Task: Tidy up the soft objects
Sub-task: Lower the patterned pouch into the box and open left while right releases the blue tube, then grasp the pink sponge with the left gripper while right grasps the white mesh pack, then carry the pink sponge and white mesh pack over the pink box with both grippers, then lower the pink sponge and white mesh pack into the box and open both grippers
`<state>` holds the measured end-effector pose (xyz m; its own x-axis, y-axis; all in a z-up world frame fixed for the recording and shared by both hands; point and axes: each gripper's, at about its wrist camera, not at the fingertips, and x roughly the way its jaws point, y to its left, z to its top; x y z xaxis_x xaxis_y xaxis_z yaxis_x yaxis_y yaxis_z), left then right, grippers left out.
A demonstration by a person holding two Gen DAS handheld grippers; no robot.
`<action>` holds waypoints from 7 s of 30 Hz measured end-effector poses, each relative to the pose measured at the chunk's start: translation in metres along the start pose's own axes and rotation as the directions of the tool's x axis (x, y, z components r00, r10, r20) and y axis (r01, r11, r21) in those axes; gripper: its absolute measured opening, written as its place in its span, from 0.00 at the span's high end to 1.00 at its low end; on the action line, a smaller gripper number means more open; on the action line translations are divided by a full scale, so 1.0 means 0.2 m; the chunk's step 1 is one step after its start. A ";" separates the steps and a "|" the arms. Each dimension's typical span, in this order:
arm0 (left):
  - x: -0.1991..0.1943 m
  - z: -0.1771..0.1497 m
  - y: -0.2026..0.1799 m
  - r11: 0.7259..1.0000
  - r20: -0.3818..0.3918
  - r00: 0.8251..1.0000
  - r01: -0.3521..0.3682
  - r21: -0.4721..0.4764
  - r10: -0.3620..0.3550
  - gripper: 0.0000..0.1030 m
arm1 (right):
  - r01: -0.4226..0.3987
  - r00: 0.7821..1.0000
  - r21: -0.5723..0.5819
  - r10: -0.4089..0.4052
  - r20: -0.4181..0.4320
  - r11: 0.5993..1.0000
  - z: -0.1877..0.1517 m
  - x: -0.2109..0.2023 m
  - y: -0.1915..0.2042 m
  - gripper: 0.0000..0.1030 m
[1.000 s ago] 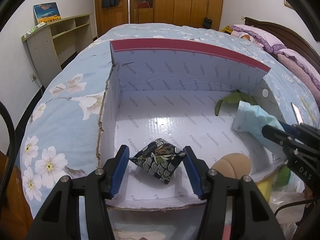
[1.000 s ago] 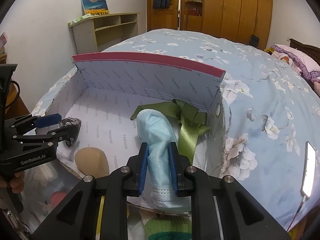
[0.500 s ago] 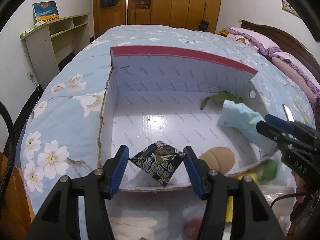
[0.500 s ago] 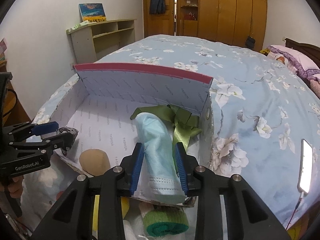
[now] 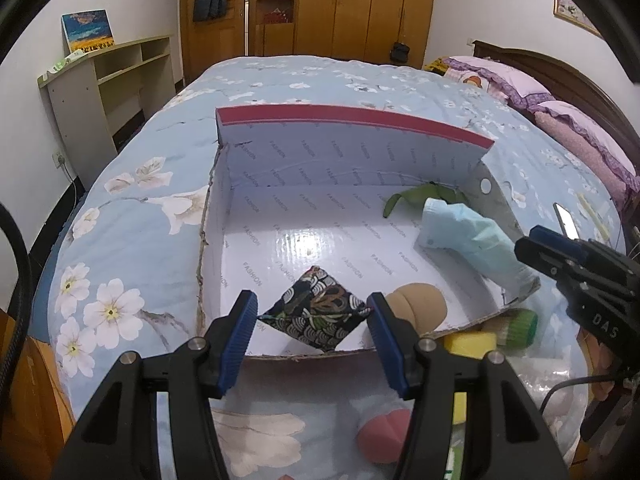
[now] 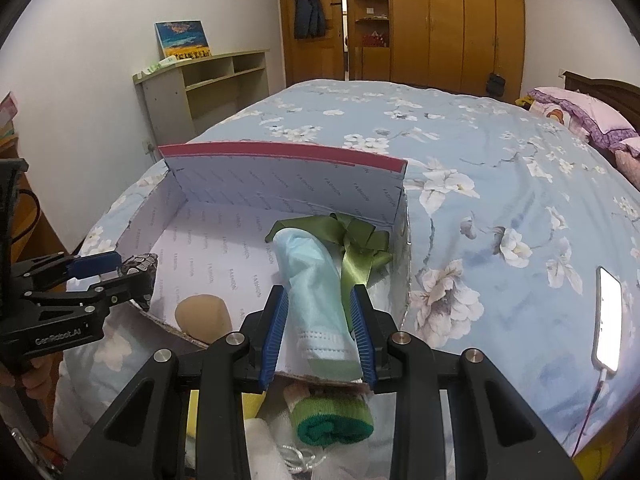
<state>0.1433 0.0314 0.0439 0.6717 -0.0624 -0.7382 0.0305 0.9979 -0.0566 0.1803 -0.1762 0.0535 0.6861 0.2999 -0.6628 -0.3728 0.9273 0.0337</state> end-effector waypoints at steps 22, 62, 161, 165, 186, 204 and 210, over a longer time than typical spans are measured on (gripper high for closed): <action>0.00 0.00 0.03 1.000 -0.001 1.000 0.002 -0.007 -0.002 0.38 | -0.002 1.000 0.034 0.001 0.014 0.999 -0.05 -0.07 -0.04 0.68; 0.05 -0.34 -0.16 0.988 -0.229 0.962 0.156 -0.001 -0.152 0.38 | -0.014 1.000 0.071 0.014 -0.007 0.997 -0.30 -0.32 -0.03 0.68; -0.18 -0.21 0.01 0.992 -0.048 0.991 0.123 -0.021 -0.123 0.54 | -0.107 0.981 0.067 0.094 0.167 0.992 -0.13 -0.36 -0.01 0.84; -0.19 -0.17 0.01 0.994 -0.029 0.993 0.112 -0.012 -0.113 0.54 | -0.108 0.981 0.056 0.097 0.169 0.993 -0.10 -0.33 0.01 0.85; 0.02 0.15 0.02 0.998 0.024 0.998 0.066 -0.011 -0.066 0.54 | -0.132 0.986 0.094 0.120 0.119 0.987 0.02 -0.08 0.05 0.84; 0.28 0.17 0.01 0.999 -0.042 0.999 0.032 -0.004 -0.032 0.54 | -0.121 0.992 0.120 0.124 -0.022 0.985 -0.04 0.15 0.03 0.84; 0.32 0.16 0.00 1.000 -0.056 0.998 0.029 -0.003 -0.029 0.53 | -0.127 0.990 0.128 0.133 -0.040 0.984 -0.05 0.18 0.02 0.84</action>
<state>0.2106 0.0275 0.0184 0.6283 -0.0918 -0.7726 0.0477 0.9957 -0.0796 0.1973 -0.1629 0.0228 0.6050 0.4119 -0.6814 -0.3744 0.9025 0.2131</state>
